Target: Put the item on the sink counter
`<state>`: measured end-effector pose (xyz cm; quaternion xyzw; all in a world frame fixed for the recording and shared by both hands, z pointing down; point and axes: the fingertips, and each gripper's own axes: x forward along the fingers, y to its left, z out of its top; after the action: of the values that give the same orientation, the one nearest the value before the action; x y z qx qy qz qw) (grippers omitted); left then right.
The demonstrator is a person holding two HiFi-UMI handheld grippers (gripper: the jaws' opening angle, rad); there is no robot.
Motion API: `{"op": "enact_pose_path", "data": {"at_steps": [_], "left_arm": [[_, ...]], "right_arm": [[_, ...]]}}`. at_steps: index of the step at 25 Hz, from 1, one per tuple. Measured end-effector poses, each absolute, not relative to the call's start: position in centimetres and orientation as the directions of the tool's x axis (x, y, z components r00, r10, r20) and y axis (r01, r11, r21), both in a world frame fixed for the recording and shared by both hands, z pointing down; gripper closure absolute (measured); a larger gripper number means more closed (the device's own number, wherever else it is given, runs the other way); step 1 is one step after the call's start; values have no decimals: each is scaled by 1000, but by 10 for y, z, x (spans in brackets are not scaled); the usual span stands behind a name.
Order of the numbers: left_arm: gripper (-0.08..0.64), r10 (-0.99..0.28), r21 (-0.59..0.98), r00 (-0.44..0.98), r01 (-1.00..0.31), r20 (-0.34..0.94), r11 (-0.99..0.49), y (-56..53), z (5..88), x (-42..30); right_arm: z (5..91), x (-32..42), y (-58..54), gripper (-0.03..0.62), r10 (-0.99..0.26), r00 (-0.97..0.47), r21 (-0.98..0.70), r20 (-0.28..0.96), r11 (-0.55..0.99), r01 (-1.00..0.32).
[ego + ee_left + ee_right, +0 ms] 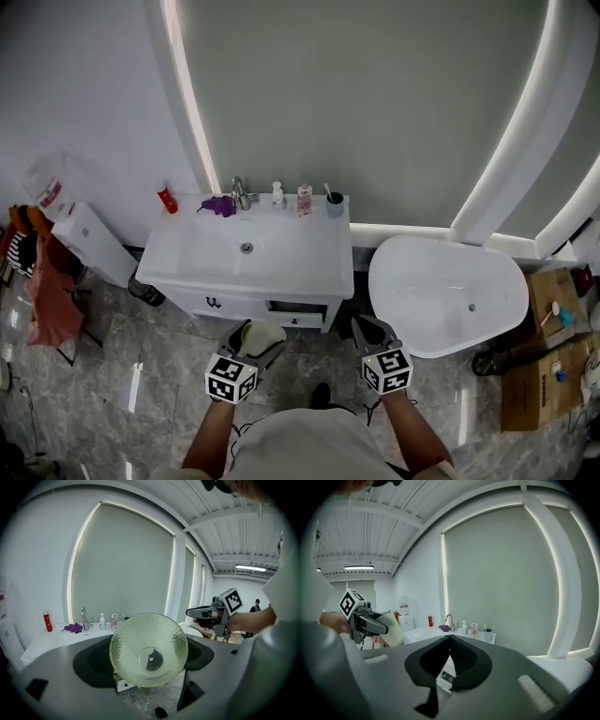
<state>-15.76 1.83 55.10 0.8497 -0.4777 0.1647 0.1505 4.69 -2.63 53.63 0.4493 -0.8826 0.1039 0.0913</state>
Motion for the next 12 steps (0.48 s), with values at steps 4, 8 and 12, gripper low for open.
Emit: {"op": "enact_pose_path", "data": {"at_steps": [4,8,12], "left_arm": [[158,-772,92,479,-867,418,-489,-13,553,-136],[158,-780,92,466,-876,418,-474,-38,556,-120],[158,-779,94,458,-880,427,-466,-58,560,-110]], "right_arm": [[542,71,-59,581,-769,-585,-102,255,581,-808],[547,89,-83,581,-760,-595,-106,261,590,-800],[555,101,-101,581,-754,-596,-118,276,589,-800]]}}
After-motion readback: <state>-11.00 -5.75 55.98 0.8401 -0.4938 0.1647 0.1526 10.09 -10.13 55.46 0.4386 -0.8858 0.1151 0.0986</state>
